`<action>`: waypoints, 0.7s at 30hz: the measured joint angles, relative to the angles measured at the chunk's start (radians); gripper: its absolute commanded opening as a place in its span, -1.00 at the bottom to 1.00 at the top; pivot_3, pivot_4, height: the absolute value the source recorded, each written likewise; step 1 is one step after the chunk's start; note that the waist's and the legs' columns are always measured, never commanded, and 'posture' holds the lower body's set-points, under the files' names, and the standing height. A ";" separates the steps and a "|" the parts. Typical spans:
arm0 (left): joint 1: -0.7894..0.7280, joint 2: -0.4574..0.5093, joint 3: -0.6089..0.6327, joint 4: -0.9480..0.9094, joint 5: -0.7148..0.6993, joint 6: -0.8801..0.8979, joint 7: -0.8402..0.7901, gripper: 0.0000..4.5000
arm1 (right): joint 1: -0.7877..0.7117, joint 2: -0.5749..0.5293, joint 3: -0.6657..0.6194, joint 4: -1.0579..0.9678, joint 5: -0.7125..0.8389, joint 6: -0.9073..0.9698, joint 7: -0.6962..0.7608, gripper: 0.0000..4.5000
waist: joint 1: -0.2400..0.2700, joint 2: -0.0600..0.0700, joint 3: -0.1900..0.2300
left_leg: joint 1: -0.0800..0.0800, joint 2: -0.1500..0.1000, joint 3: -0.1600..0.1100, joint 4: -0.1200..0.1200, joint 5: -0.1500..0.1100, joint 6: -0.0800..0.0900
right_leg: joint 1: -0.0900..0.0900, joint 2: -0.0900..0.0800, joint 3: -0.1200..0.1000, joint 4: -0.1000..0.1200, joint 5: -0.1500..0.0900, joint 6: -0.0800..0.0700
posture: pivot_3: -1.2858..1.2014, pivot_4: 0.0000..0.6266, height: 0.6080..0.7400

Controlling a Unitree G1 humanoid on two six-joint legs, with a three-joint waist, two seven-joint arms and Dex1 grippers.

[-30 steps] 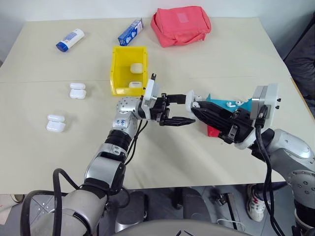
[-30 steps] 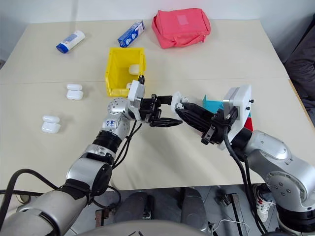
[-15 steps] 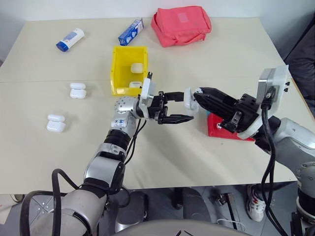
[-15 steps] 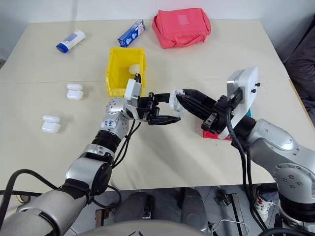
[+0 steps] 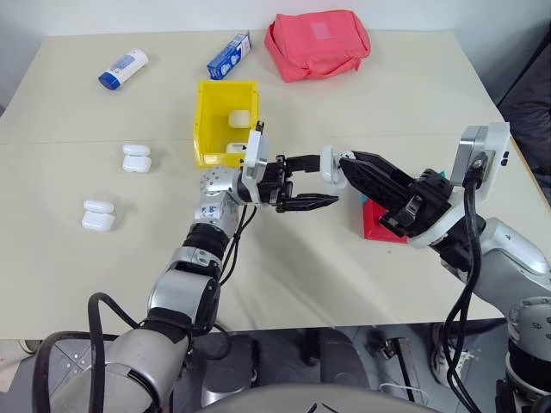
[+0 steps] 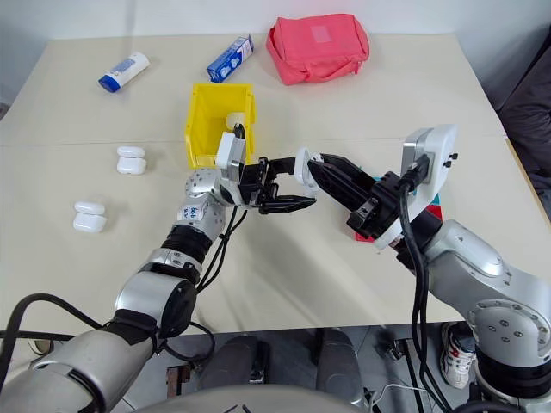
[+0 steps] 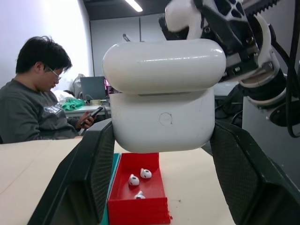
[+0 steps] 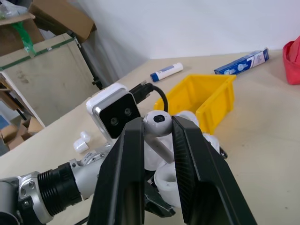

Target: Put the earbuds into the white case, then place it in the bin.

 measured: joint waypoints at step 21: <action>-0.002 -0.015 0.002 -0.005 -0.001 0.017 0.001 0.21 | 0.081 0.125 0.045 0.045 -0.097 -0.076 0.068 -0.79 | -0.002 0.000 0.000 | 0.000 0.000 0.000 0.000 0.000 0.001 | 0.000 0.000 0.000 0.000 0.000 0.000 | 0.03 -0.52 1.00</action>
